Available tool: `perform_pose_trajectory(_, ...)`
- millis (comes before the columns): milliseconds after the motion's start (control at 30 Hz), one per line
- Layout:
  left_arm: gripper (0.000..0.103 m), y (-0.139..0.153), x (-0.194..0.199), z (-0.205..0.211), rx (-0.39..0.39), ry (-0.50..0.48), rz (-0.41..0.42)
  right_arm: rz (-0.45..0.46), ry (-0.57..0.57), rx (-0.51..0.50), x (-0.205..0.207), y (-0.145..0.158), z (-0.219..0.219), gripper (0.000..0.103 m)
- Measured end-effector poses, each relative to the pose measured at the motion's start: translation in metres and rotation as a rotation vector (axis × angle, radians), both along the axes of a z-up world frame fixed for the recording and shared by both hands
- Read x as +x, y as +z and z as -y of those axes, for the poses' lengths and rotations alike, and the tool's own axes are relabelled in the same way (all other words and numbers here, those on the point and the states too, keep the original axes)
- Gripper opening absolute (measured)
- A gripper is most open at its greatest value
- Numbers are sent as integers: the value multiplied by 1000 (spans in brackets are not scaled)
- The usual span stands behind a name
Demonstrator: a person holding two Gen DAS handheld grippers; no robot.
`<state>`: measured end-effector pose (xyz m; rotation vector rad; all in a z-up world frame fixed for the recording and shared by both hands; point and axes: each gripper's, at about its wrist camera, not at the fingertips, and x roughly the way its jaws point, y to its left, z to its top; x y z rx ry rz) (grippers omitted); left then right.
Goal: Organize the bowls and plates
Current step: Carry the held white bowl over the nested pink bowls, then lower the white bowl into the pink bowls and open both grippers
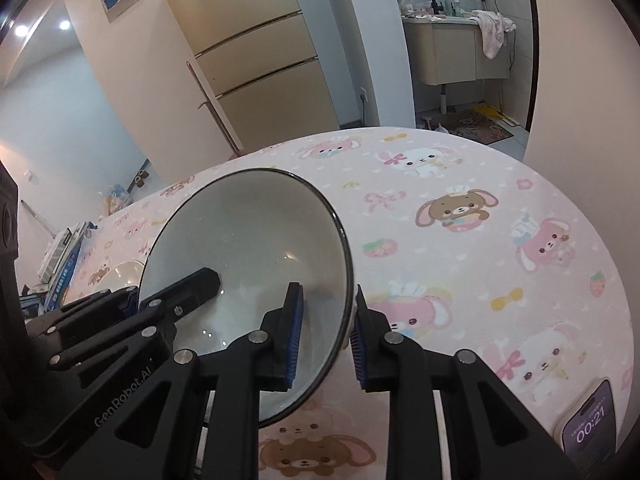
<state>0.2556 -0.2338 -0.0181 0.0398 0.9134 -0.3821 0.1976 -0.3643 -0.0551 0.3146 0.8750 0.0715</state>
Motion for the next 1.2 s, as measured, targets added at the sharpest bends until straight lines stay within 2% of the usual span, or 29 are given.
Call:
perform_pose_trajectory(133,13,-5,3,-4,-3,11,-21,27,-2,46,2,-4,4,26)
perform_pose_trajectory(233,13,-6,2,-6,14,26,18,90,-7,54,0,-3,6,27)
perform_pose_trajectory(333,13,-8,3,-12,-19,32,5,123,-8,0,0,-2,1,23)
perform_pose_trajectory(433,13,-7,1,-12,-14,26,17,137,-15,-87,0,-1,-6,13)
perform_pose_trajectory(500,13,-7,0,-11,-10,28,28,142,-22,-100,0,-1,-6,11)
perform_pose_trajectory(567,13,-6,-3,-9,4,31,63,139,-24,-77,0,-1,-2,10)
perform_pose_trajectory(667,13,-4,-15,2,101,54,181,146,-36,22,1,-5,11,10)
perform_pose_trajectory(700,13,-3,-17,3,104,53,197,147,-34,42,2,-6,13,10)
perform_pose_trajectory(833,10,-5,-10,-6,61,67,168,157,-38,19,-1,-5,10,10)
perform_pose_trajectory(967,9,-6,-10,-5,80,62,176,167,-35,-41,-2,-4,2,10)
perform_pose_trajectory(1200,9,-7,-8,-10,51,57,168,163,-30,7,-2,-2,10,9)
